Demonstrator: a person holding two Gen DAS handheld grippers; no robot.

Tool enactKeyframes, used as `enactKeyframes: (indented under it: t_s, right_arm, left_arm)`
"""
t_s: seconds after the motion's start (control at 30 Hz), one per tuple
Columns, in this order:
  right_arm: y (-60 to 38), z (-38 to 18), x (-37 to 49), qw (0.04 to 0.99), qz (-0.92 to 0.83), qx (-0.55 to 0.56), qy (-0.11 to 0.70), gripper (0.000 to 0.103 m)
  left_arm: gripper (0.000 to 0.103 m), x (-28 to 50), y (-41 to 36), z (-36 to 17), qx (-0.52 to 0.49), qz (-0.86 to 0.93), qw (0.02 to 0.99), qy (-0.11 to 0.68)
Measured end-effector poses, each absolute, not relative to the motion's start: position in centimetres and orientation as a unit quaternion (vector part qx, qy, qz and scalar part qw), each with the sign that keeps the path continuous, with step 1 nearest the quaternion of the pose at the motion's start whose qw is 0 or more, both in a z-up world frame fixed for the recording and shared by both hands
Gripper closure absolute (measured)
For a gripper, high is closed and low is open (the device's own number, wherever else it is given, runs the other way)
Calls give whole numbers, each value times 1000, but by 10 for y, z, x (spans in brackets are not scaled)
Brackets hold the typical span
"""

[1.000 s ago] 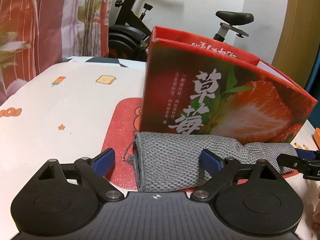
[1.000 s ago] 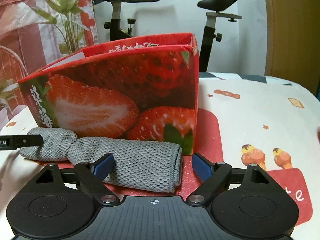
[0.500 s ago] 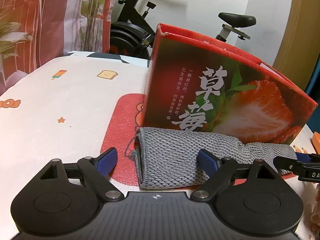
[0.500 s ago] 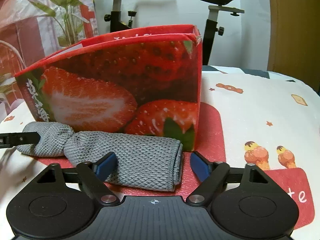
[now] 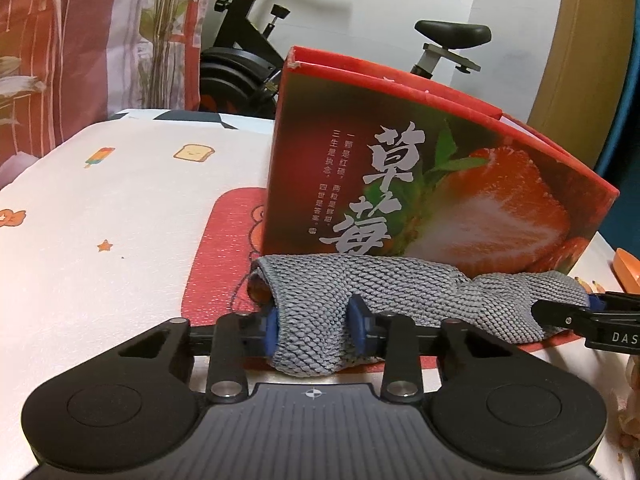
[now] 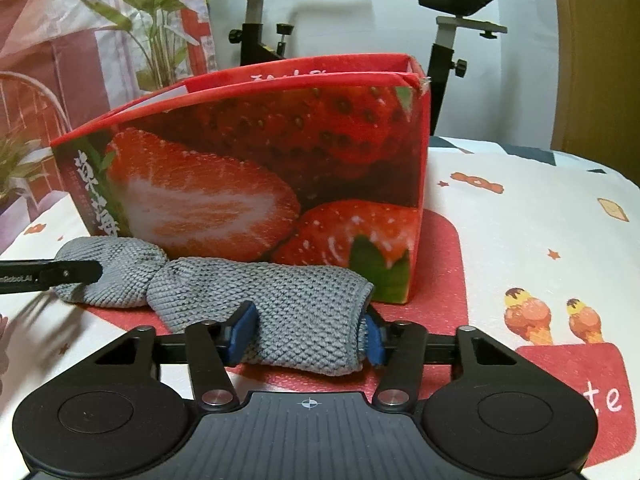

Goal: Organize soft objects
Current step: 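Close both grippers on the middle of the grey knit roll, then lift the grey roll with both grippers and carry it over the red box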

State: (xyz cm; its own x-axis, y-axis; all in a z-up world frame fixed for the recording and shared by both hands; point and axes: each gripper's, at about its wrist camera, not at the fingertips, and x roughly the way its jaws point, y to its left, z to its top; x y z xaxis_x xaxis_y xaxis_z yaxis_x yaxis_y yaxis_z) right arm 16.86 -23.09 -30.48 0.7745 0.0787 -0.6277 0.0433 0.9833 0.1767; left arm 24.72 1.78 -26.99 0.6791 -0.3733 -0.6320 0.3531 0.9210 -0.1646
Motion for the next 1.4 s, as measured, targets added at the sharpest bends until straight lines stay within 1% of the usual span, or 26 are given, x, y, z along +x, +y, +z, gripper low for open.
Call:
enactKeyframes:
  t_s: [0.03, 0.1, 0.53, 0.73, 0.97, 1.17, 1.4]
  right_arm:
    - [-230, -305, 168, 938, 12, 91, 335, 61]
    - [-230, -305, 168, 938, 18, 91, 334, 68]
    - [-231, -295, 154, 942, 24, 102, 318, 81]
    - [-229, -276, 142, 951, 40, 96, 290, 82]
    - [-227, -237, 130, 967, 68, 79, 234, 82]
    - [-227, -197, 124, 978, 88, 67, 179, 83]
    - [-235, -159, 141, 983, 76, 57, 158, 83]
  left_arm:
    - [78, 247, 18, -270, -16, -202, 915, 348]
    - [84, 247, 17, -270, -19, -211, 913, 349]
    - [90, 239, 25, -261, -40, -210, 911, 352]
    - [90, 226, 33, -234, -40, -216, 922, 318]
    - [90, 213, 46, -195, -67, -216, 936, 268]
    - [90, 207, 46, -161, -60, -221, 949, 215]
    - [90, 221, 30, -137, -48, -227, 954, 191]
